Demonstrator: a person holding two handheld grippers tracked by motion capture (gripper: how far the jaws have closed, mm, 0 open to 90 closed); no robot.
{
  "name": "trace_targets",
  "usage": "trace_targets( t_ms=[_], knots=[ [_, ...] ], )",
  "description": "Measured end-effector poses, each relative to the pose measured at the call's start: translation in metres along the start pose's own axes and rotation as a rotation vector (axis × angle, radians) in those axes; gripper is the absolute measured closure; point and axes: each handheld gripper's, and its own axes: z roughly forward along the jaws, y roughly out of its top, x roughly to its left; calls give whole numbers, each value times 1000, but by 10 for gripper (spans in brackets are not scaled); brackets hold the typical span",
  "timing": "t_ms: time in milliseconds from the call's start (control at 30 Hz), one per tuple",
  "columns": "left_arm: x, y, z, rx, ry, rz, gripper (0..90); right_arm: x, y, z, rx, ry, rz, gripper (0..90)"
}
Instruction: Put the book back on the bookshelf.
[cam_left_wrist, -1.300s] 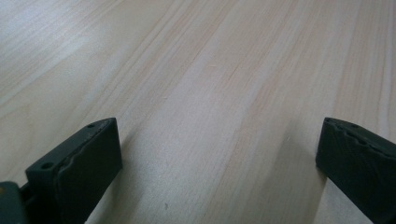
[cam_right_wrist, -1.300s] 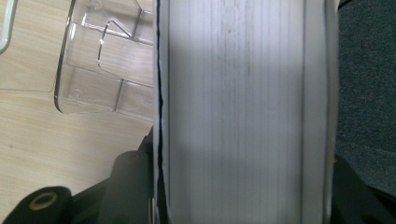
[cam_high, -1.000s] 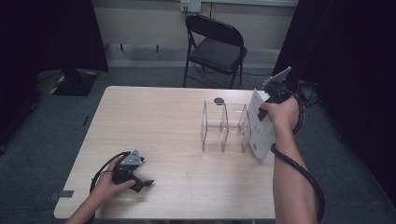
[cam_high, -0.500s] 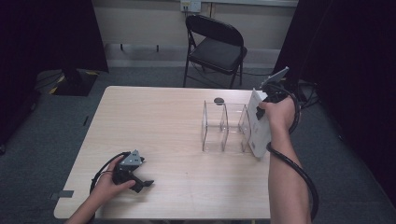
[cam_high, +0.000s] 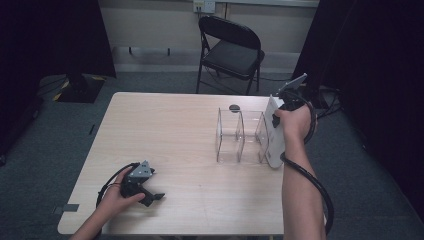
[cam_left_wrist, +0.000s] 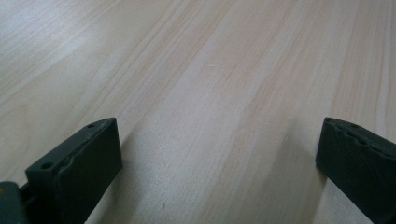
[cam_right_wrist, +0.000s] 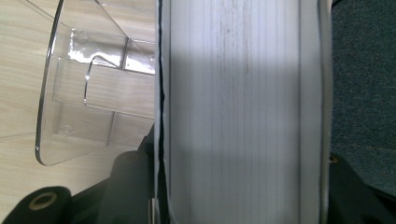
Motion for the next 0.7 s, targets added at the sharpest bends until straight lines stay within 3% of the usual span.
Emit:
trace_targets(
  t_ms=[533,700],
  knots=[
    [0,0,0,-3,1,-4,0,-5,-5,2,-21,18,29,488],
    [0,0,0,-2,1,-5,0,-4,-7,0,-17,24,30,386]
  ],
)
